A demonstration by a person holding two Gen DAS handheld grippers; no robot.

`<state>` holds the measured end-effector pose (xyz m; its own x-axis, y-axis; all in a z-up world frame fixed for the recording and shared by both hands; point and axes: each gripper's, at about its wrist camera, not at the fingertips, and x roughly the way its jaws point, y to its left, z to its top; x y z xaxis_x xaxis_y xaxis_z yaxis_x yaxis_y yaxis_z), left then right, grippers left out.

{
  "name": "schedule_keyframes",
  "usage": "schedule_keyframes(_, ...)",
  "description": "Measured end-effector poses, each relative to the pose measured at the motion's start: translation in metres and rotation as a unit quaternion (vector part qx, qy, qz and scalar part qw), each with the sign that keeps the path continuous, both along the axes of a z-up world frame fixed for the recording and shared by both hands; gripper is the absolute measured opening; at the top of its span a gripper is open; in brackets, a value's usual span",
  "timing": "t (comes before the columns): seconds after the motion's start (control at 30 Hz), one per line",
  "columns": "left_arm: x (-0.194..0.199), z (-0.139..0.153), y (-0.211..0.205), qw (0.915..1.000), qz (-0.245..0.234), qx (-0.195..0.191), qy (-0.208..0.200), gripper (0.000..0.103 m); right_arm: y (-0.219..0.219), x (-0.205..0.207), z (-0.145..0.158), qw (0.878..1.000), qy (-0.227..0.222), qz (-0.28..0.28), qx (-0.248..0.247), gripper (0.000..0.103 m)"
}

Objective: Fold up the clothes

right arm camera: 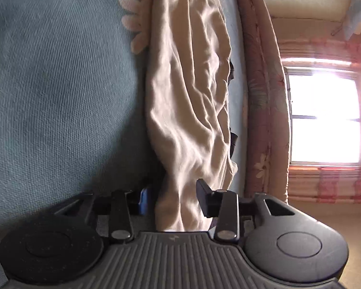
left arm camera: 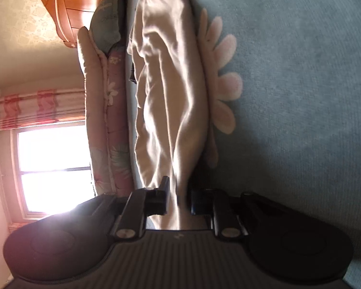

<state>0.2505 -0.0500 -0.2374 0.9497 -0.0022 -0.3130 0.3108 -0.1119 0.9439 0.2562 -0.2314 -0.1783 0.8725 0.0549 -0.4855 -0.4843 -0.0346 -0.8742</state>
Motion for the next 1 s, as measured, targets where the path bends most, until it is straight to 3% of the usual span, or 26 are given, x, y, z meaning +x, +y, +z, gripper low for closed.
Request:
schedule_keyframes(0.13,0.022,-0.001,-0.011,0.9999,0.012,-0.001,-0.012,0.018,0.006,0.024,-0.002,1.0,-0.012,-0.012,0.017,0.047)
schedule_keyframes(0.3,0.03,-0.007,-0.015,0.9997,0.015,0.006,-0.018,0.009,0.009,0.048,0.0,0.999,-0.004,-0.031,0.044,0.044)
schedule_keyframes(0.4,0.028,-0.009,-0.017,0.9993,0.014,0.017,-0.029,0.016,0.01,0.046,-0.004,0.999,-0.014,-0.027,0.035,0.037)
schedule_keyframes(0.47,0.027,-0.011,-0.017,0.9993,0.012,0.017,-0.029,0.015,0.011,0.042,-0.008,0.999,-0.021,-0.022,0.025,0.034)
schedule_keyframes(0.53,0.028,-0.01,-0.017,0.9997,0.017,0.01,-0.018,0.006,0.012,0.041,-0.015,0.999,-0.017,-0.024,0.02,0.013)
schedule_keyframes(0.57,0.03,-0.007,-0.016,0.9997,0.025,-0.003,-0.005,0.0,0.012,0.04,-0.018,0.999,-0.014,-0.026,0.019,0.013)
schedule_keyframes(0.7,0.034,0.005,-0.014,0.998,0.039,-0.046,0.018,0.001,0.011,0.043,-0.014,0.999,-0.004,-0.038,0.034,0.011)
schedule_keyframes(1.0,0.02,0.024,-0.012,0.9977,0.027,-0.062,0.001,0.001,0.01,0.039,0.02,0.997,-0.032,-0.025,0.068,0.01)
